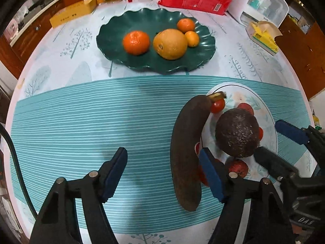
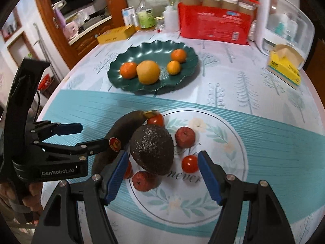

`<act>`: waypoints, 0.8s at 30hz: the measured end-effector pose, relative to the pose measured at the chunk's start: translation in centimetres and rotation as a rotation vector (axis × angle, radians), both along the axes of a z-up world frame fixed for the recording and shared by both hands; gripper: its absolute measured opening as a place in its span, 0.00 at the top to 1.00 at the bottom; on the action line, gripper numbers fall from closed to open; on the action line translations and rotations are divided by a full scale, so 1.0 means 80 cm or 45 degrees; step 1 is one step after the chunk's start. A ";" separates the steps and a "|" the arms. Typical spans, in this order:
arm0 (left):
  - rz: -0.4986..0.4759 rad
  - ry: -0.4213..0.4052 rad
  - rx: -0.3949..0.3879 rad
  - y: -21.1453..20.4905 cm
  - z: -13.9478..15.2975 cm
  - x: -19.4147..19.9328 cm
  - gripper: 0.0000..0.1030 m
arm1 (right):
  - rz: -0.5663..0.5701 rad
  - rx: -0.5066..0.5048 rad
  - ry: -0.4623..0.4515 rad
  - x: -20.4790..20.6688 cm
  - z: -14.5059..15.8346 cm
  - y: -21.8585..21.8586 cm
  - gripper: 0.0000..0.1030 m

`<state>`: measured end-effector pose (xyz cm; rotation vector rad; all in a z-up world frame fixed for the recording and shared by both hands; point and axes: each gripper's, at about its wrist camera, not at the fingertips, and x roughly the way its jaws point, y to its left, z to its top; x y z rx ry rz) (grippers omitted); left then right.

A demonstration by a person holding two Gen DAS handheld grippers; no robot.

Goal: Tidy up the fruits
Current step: 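Grasp the dark banana with the left tool while the right tool grasps the avocado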

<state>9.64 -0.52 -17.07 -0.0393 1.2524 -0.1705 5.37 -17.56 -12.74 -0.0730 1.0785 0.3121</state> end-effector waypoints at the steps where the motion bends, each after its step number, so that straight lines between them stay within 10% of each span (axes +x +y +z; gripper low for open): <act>1: 0.001 0.007 -0.006 0.000 -0.002 0.002 0.31 | 0.021 0.000 0.007 0.003 -0.005 0.003 0.31; 24: -0.050 0.110 -0.025 -0.026 -0.032 0.035 0.49 | 0.161 -0.024 0.072 0.026 -0.043 0.018 0.40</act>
